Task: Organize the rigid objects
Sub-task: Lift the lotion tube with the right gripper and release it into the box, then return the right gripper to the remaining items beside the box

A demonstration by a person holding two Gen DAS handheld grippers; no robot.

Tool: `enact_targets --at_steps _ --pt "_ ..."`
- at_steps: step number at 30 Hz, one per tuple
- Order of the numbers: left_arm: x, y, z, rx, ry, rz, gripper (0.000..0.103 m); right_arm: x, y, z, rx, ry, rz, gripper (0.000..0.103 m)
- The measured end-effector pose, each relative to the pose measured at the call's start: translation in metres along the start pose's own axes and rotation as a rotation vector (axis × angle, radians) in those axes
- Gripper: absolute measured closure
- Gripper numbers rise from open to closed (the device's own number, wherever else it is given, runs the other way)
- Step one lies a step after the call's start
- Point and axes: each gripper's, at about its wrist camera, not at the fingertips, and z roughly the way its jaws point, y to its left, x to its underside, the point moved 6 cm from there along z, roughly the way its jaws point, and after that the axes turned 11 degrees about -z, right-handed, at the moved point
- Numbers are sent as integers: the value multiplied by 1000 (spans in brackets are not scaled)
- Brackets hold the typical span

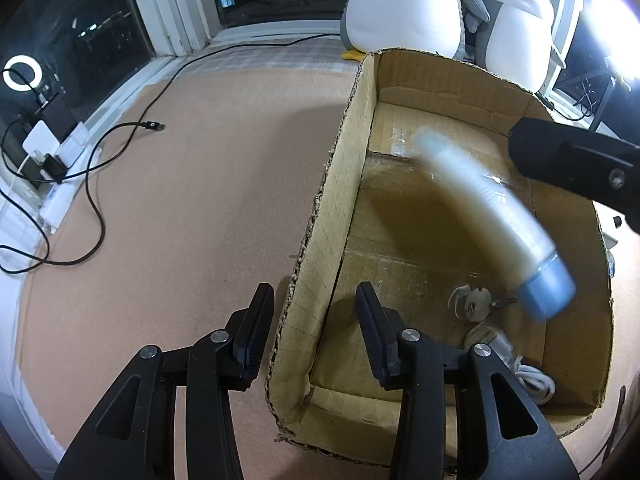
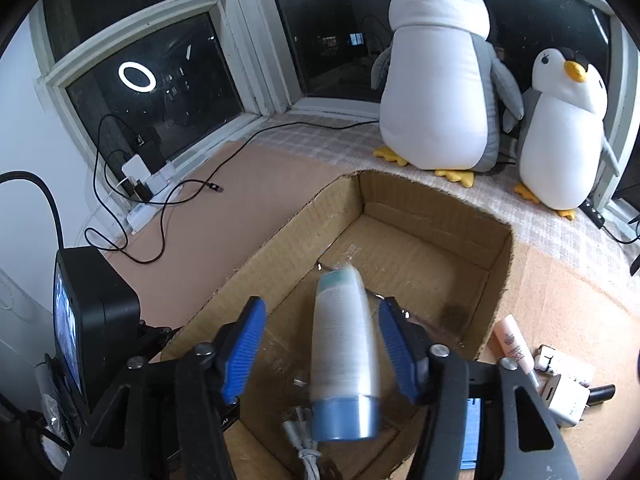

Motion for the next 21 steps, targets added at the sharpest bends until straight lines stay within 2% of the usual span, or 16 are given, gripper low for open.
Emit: enact_targets --at_steps 9,21 --pt "0 0 0 -4 -1 1 62 7 -15 -13 16 -10 50 47" --pt "0 0 0 -5 -1 1 62 40 -61 -67 57 -58 142 47"
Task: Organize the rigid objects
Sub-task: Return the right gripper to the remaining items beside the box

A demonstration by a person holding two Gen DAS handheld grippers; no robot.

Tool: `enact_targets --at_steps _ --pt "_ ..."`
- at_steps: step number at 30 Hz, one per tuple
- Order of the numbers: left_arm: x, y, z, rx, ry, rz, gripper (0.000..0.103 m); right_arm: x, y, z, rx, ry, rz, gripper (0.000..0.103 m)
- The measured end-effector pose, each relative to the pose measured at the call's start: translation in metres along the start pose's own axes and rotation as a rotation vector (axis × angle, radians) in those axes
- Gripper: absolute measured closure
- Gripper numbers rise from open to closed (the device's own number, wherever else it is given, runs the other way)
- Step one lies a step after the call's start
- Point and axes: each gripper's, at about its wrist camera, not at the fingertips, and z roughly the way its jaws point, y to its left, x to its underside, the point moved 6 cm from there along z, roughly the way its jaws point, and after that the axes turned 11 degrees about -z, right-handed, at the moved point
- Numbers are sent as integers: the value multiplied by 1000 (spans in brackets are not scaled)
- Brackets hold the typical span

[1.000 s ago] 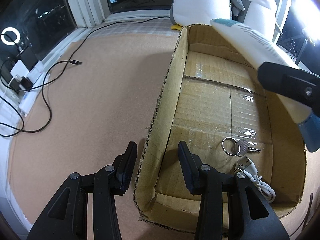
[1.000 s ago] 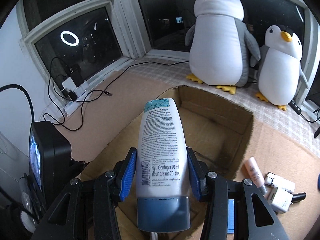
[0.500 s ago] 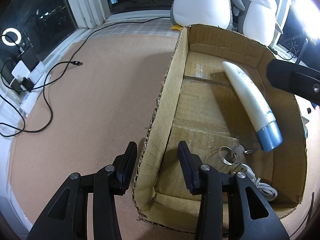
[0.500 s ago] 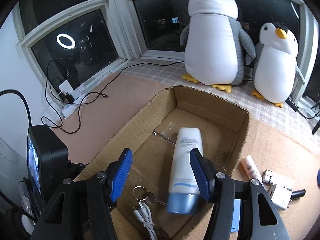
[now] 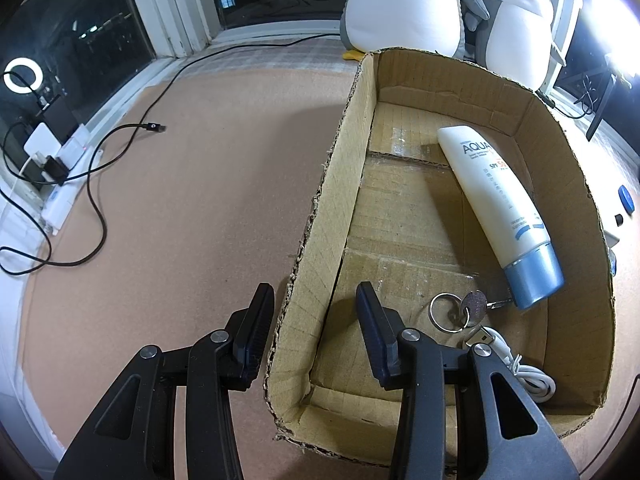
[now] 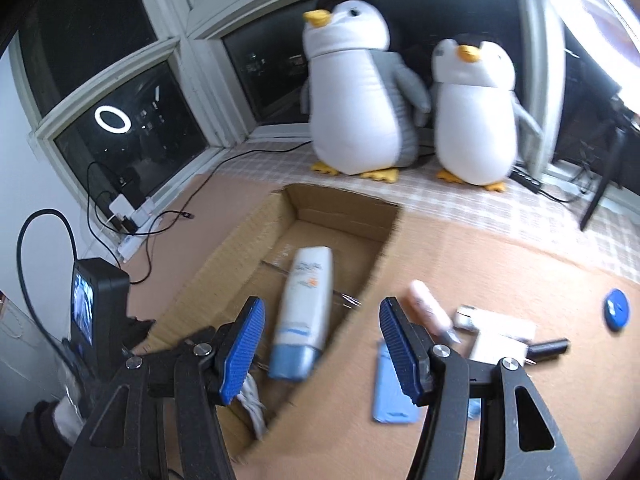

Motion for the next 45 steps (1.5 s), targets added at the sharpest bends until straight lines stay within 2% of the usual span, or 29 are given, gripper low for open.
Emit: enact_targets --at_steps 6,11,16,20,26,35,45 --pt "0 0 -1 -3 -1 2 62 27 -33 -19 42 19 18 47" --pt "-1 0 -1 -10 -1 5 62 52 -57 -20 56 72 31 48" --pt "0 -1 -2 -17 -1 6 62 73 -70 -10 61 134 14 59" --pt "0 -1 -2 -22 0 6 62 85 -83 0 73 169 19 59" --pt "0 -1 -1 -25 0 6 62 91 -97 13 70 193 35 60" --pt "0 -1 -1 -25 0 6 62 92 -93 27 46 226 14 61" --pt "0 -1 -1 -24 0 5 62 93 -83 38 80 276 -68 74"
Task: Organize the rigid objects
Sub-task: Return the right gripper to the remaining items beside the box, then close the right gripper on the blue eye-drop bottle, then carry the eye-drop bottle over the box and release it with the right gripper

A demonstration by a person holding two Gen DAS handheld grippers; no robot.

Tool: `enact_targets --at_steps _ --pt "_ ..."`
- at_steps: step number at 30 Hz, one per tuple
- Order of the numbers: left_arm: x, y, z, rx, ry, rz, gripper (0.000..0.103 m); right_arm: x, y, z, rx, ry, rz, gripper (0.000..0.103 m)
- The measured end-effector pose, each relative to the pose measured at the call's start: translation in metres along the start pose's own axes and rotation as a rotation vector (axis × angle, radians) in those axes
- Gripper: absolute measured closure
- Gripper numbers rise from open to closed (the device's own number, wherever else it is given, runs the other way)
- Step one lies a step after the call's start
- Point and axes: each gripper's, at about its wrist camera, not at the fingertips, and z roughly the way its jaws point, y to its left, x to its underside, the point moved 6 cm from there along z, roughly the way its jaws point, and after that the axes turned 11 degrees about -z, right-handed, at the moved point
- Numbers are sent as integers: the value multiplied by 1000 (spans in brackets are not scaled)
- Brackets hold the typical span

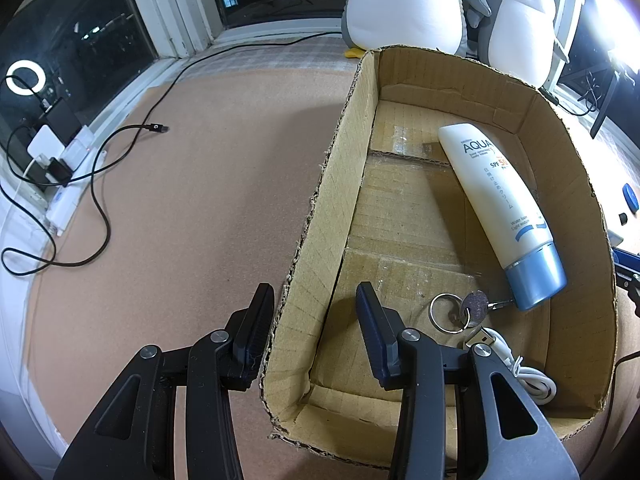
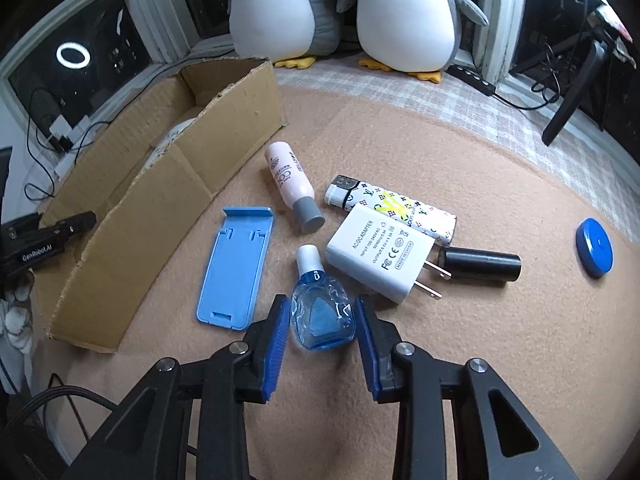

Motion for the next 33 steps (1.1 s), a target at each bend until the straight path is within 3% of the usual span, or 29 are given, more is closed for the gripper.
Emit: enact_targets --at_steps 9,21,33 --pt "0 0 0 0 0 0 62 2 8 -1 30 11 -35 74" --pt "1 -1 0 3 0 -1 62 7 17 -21 16 -38 16 74" --pt "1 -2 1 7 0 -3 62 -36 55 -63 -18 -159 -35 74"
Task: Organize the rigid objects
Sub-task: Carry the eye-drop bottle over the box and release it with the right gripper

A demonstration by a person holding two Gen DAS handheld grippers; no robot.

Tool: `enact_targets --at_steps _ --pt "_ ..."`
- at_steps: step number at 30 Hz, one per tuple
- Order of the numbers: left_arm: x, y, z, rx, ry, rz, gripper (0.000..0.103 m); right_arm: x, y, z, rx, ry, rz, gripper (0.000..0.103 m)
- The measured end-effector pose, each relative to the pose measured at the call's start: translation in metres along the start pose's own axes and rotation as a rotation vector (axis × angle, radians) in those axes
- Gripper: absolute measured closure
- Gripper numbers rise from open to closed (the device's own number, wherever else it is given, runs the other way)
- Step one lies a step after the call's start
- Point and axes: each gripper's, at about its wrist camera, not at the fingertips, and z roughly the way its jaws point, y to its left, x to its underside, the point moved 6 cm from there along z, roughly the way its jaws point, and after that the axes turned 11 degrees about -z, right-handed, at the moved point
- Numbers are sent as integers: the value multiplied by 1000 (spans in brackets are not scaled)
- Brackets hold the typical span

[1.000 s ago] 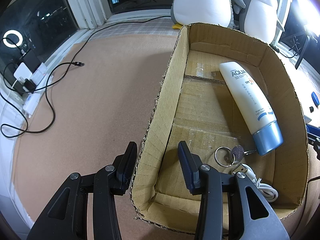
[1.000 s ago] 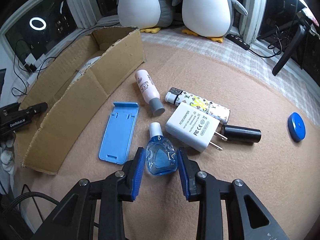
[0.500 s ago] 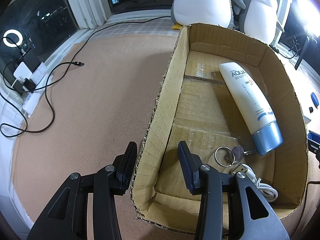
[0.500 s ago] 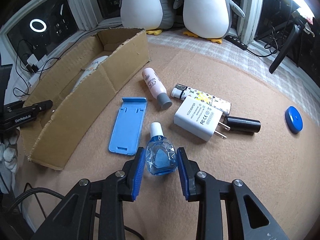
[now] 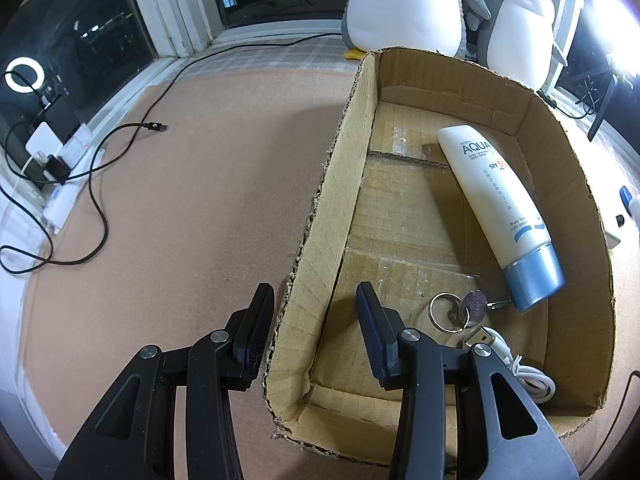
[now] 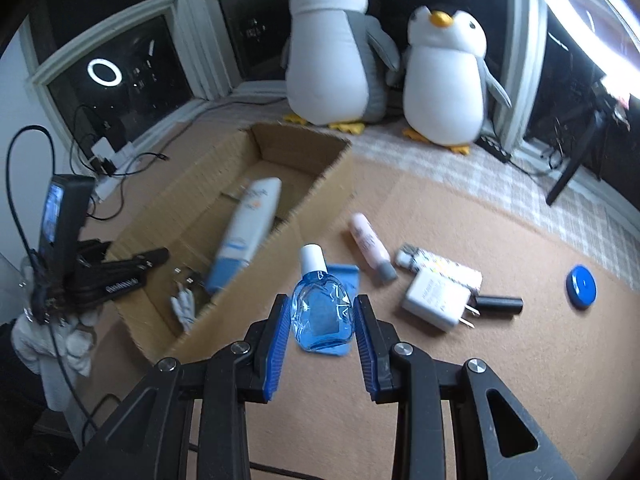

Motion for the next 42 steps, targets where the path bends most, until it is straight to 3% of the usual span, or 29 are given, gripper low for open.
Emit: enact_targets --at_steps 20,42 --pt "1 1 0 14 -1 -8 62 -62 83 16 -95 -54 -123 74" --pt "1 1 0 15 -1 -9 62 -61 103 47 -106 -17 -144 73"
